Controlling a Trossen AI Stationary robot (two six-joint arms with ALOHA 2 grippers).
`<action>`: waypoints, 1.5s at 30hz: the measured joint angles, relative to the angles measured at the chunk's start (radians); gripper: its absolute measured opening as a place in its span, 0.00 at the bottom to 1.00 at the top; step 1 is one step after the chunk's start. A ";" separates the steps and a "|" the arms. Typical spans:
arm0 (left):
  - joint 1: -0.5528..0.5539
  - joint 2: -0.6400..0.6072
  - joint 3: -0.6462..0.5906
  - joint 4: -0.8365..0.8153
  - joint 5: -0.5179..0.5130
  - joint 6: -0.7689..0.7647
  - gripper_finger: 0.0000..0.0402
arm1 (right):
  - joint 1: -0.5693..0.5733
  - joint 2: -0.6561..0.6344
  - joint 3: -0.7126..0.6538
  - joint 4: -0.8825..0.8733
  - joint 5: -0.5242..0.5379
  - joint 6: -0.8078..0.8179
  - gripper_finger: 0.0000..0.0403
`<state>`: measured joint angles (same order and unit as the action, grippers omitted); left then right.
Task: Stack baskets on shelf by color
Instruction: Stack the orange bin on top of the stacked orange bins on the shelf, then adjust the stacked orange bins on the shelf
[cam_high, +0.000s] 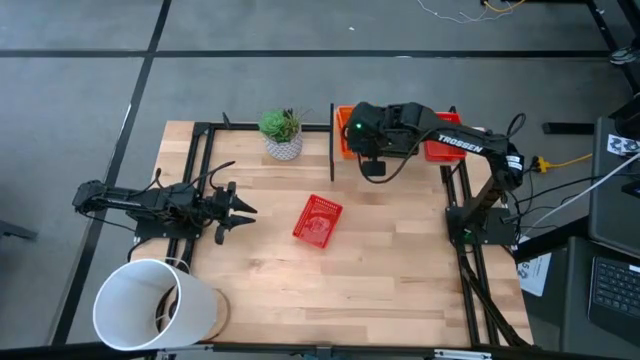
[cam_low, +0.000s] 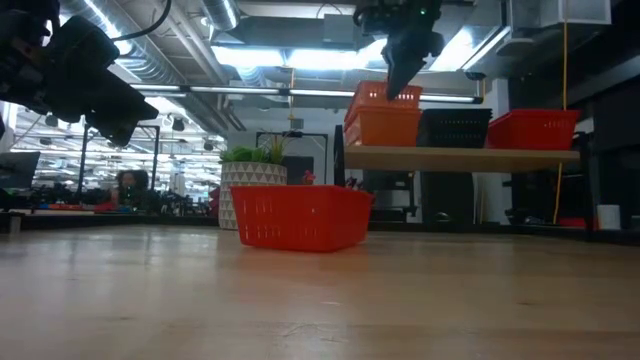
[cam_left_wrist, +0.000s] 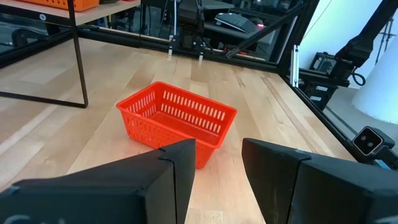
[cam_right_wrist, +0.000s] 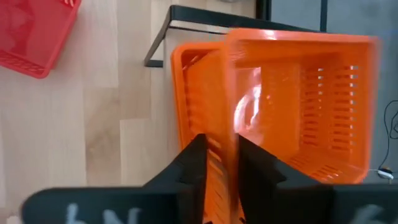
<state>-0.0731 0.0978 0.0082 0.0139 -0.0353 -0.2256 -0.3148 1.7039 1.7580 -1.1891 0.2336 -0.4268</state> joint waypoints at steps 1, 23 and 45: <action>0.000 0.000 0.000 0.000 0.000 0.000 0.31 | -0.002 0.000 0.000 0.005 0.000 0.002 0.20; 0.000 0.000 0.000 0.000 0.000 0.000 0.31 | 0.047 -0.001 0.218 -0.223 -0.235 0.254 0.30; 0.000 0.000 0.000 0.000 0.000 0.000 0.31 | 0.004 0.013 -0.014 0.145 0.052 0.085 0.30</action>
<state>-0.0731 0.0978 0.0082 0.0139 -0.0355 -0.2256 -0.3112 1.7165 1.7439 -1.0437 0.2855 -0.3422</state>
